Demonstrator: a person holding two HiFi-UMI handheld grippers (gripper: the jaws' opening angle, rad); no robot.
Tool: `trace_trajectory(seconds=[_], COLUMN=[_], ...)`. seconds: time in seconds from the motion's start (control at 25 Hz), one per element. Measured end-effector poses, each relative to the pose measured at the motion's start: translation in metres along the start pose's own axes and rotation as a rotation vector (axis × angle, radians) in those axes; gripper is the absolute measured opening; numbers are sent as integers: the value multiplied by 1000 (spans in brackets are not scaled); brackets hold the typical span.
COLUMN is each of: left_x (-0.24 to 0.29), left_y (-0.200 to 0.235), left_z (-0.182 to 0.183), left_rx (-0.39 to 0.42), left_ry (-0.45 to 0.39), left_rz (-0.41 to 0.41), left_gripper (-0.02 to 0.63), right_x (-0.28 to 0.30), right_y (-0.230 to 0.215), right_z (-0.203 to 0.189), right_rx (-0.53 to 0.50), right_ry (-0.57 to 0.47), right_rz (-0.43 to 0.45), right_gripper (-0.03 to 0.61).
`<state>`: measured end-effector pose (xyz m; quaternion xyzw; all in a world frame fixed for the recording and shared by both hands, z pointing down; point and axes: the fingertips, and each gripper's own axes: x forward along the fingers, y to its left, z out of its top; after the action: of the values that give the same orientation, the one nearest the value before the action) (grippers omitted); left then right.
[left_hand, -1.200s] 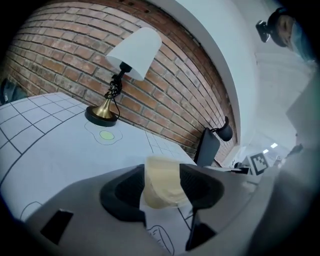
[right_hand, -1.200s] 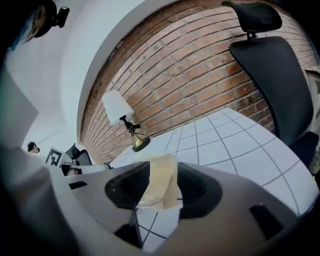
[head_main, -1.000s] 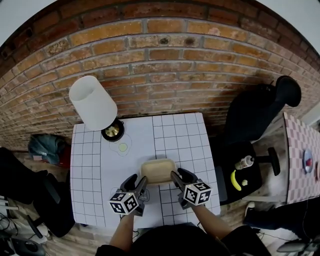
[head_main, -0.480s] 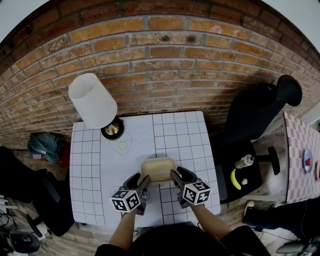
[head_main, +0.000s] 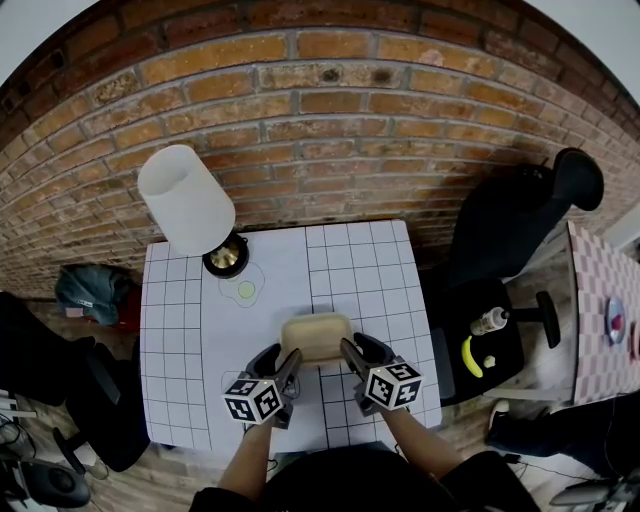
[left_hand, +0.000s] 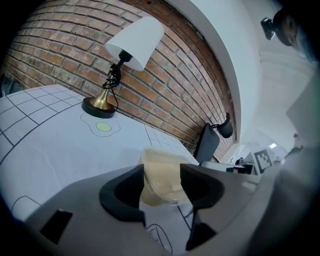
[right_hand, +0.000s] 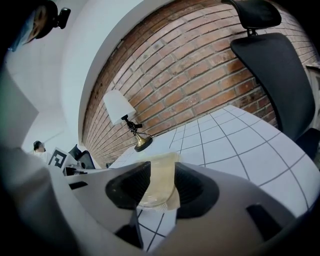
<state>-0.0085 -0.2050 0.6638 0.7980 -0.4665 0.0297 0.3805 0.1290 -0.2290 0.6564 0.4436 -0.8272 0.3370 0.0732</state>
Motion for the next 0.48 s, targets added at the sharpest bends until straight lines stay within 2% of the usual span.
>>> trace_trajectory(seconds=[0.48], left_x=[-5], left_y=[-6], left_z=[15], left_rx=[44], left_ry=[-31], left_rz=[-11], left_gripper=[218], right_x=[-4], right_y=[10], right_z=[15], right_rx=[10], right_ry=[-54], right_rz=[19], right_gripper=[113])
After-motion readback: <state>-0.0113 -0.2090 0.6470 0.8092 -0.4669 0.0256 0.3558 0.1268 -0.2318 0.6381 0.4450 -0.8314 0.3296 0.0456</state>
